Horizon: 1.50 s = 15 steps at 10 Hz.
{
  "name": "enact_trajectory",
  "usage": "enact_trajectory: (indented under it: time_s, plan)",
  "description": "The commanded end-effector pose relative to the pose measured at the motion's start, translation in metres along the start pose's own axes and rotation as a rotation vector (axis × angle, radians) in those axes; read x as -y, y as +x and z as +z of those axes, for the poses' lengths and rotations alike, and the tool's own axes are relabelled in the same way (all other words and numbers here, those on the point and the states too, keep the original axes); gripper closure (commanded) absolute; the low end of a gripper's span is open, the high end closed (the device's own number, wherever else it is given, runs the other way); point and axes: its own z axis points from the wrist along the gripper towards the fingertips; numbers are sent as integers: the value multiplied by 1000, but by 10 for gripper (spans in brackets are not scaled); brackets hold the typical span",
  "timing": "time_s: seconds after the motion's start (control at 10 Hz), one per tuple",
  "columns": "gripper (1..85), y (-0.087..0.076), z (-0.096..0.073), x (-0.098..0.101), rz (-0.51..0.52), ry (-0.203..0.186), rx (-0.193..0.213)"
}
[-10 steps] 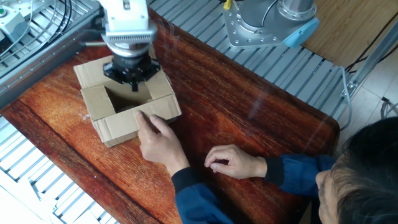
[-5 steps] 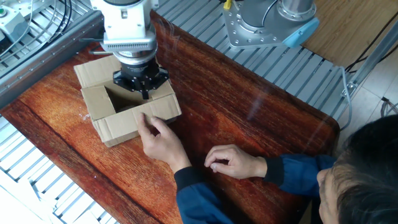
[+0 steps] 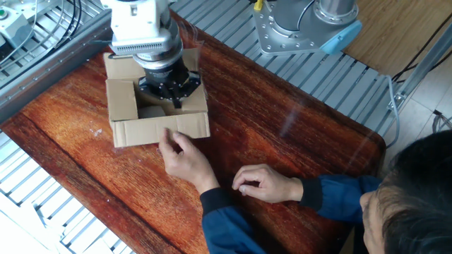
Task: Open a box
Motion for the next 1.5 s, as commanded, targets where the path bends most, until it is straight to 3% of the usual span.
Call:
enact_trajectory:
  time_s: [0.0, 0.3, 0.6, 0.7, 0.9, 1.2, 1.4]
  plan:
    - [847, 2, -19, -19, 42, -65, -25]
    - [847, -4, -24, -33, 91, -116, -16]
    - [847, -7, -31, -59, 190, -215, -14]
    - [847, -7, -30, -62, 192, -224, -8]
    - [847, 3, -24, -60, 165, -212, -3]
    - [847, 26, -7, -44, 108, -143, 6]
    - [847, 30, 3, -45, 98, -142, 24]
